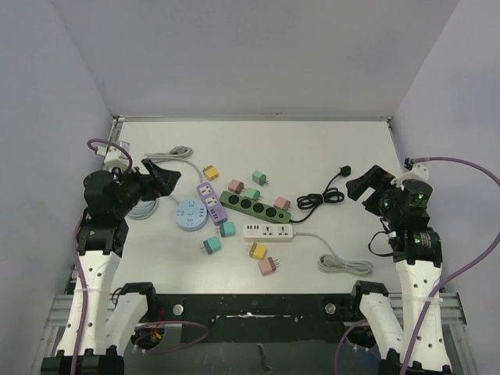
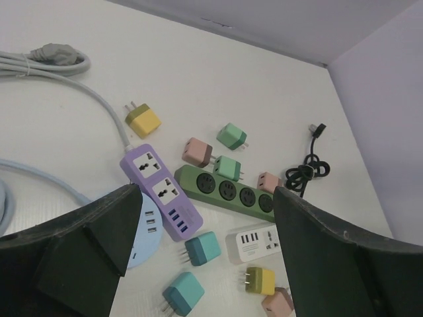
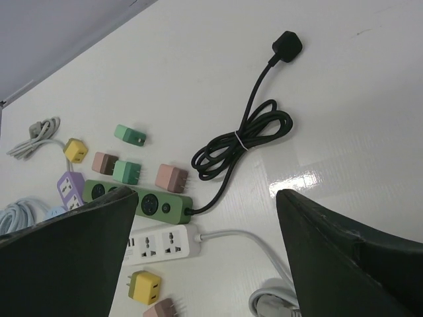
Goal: Insert the plug
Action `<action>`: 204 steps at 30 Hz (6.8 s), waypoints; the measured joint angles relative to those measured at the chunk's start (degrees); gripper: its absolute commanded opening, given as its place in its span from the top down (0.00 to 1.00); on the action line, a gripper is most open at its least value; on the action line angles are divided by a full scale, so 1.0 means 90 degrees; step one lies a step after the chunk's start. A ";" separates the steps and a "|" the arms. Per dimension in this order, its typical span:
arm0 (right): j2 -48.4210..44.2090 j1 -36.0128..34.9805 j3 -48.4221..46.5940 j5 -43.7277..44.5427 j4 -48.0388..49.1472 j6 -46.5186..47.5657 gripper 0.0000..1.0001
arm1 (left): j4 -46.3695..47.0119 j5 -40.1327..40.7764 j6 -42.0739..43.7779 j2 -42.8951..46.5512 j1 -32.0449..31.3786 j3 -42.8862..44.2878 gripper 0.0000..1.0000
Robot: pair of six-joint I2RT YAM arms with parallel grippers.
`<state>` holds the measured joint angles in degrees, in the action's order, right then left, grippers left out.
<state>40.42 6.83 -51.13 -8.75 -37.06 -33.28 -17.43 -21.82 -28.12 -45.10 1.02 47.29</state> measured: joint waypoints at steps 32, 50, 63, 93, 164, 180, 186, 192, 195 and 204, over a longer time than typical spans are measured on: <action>0.2883 -0.6552 0.0784 0.1741 0.0692 -0.0964 0.22 | 0.1749 -0.0988 -0.1234 -0.0386 -0.1333 -0.1433 0.26; 0.5027 -0.8162 0.0330 0.2467 0.0391 -0.1073 0.47 | 0.1773 -0.0240 -0.1229 -0.0432 -0.1370 -0.1477 0.27; 0.5064 -0.7949 0.0277 0.2344 0.0780 -0.0993 0.57 | 0.1780 -0.0143 -0.1241 -0.0452 -0.1389 -0.1576 0.29; 0.2482 -0.3228 0.0770 -0.4794 0.6611 -0.4391 0.51 | 0.8714 -0.1994 0.1061 -0.2599 -0.4175 -0.1664 0.26; 0.6086 -0.4626 -0.3259 -0.1188 0.0675 0.2159 0.85 | 0.2183 0.4471 0.1137 -0.0313 -0.4833 -0.1005 0.20; 0.8077 -0.4602 -0.5025 -0.2045 0.0576 0.4510 0.83 | 0.0124 0.5746 0.0287 0.2198 -0.4770 -0.0996 0.19; 0.8750 -0.4639 -0.5600 -0.2144 0.0304 0.4862 0.83 | -0.0136 0.5790 0.0321 0.2229 -0.4770 -0.1003 0.19; 0.9177 -0.4677 -0.5892 -0.2234 -0.0168 0.5161 0.83 | -0.0194 0.5775 0.0321 0.2229 -0.4770 -0.1013 0.19; 0.9192 -0.4682 -0.5967 -0.2334 -0.0359 0.5272 0.82 | -0.0250 0.5778 0.0321 0.2227 -0.4770 -0.1015 0.19; 0.9194 -0.4692 -0.5986 -0.2455 -0.0644 0.5372 0.81 | -0.0289 0.5778 0.0321 0.2225 -0.4770 -0.1025 0.19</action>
<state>123.17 -35.40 -105.01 -30.85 -42.85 15.07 -20.03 30.17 -25.23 -25.08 -41.91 38.06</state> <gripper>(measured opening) 0.310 0.793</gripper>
